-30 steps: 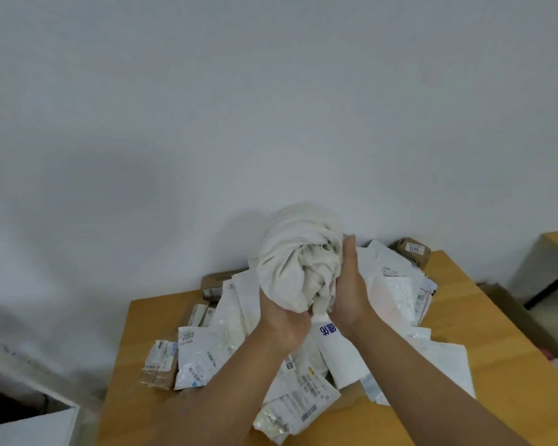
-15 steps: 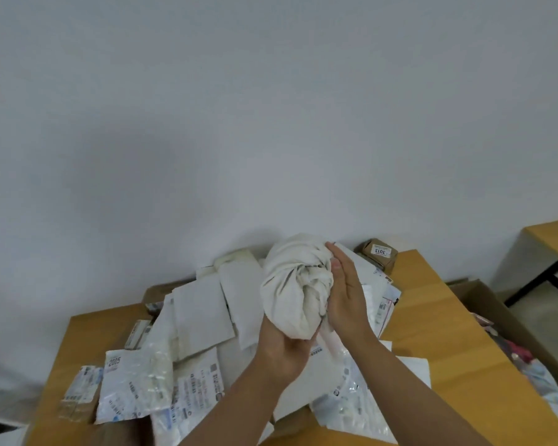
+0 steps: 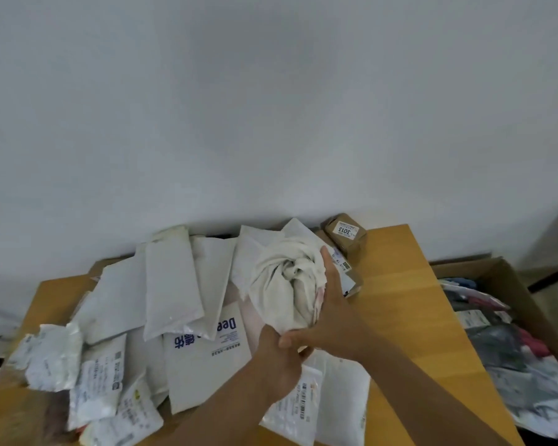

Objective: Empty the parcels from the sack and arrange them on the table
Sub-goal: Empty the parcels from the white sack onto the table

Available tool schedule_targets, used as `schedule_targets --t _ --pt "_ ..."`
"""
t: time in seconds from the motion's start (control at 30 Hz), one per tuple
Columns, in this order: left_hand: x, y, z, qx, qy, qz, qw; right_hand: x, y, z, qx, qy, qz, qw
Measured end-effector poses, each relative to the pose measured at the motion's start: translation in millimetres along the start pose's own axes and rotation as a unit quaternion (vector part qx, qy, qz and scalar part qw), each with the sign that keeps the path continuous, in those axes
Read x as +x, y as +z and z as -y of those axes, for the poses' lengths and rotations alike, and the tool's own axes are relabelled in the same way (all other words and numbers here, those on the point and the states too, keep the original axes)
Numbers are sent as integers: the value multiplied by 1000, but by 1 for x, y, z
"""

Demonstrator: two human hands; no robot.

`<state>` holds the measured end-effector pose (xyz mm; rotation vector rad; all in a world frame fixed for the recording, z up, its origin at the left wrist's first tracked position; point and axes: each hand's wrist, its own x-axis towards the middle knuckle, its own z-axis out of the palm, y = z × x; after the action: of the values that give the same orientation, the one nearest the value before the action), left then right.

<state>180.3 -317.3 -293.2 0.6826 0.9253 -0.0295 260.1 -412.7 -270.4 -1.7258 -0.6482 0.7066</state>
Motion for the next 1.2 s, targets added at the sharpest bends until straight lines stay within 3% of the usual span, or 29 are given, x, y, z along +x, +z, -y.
schedule_targets --t 0.03,0.1,0.2,0.27,0.33,0.43,0.5,0.67,0.77,0.9,1.1,1.13,1.2 --pt "-5 0 0 106 53 -15 993 1 -4 -4 32 5 -29 999" --pt "-4 18 1 218 42 -28 975 0 -23 -18 147 21 -90 985" --pt "-13 46 -2 310 95 -53 944 -4 -54 -37 320 15 -121 940" --pt "-9 42 -6 290 117 -31 949 -8 -67 -43 432 17 -95 897" --pt "3 33 -11 188 105 5 976 -9 -71 -51 517 37 -70 852" --pt "17 29 -12 71 61 170 981 -9 -60 -60 601 81 -30 794" --pt "19 39 -6 25 45 216 975 -8 -51 -66 640 86 -31 763" --pt "22 59 5 -44 40 220 974 -6 -43 -73 649 107 -35 753" --pt "24 71 8 -14 54 233 971 -7 -43 -84 674 125 -50 726" --pt "32 78 9 19 57 219 974 -6 -62 -85 633 149 -86 755" --pt "49 77 1 45 106 184 976 -6 -96 -82 456 188 -139 859" --pt "50 77 2 57 117 175 976 -8 -100 -83 440 187 -136 868" --pt "53 79 7 84 124 150 977 -11 -107 -88 459 214 -139 851"
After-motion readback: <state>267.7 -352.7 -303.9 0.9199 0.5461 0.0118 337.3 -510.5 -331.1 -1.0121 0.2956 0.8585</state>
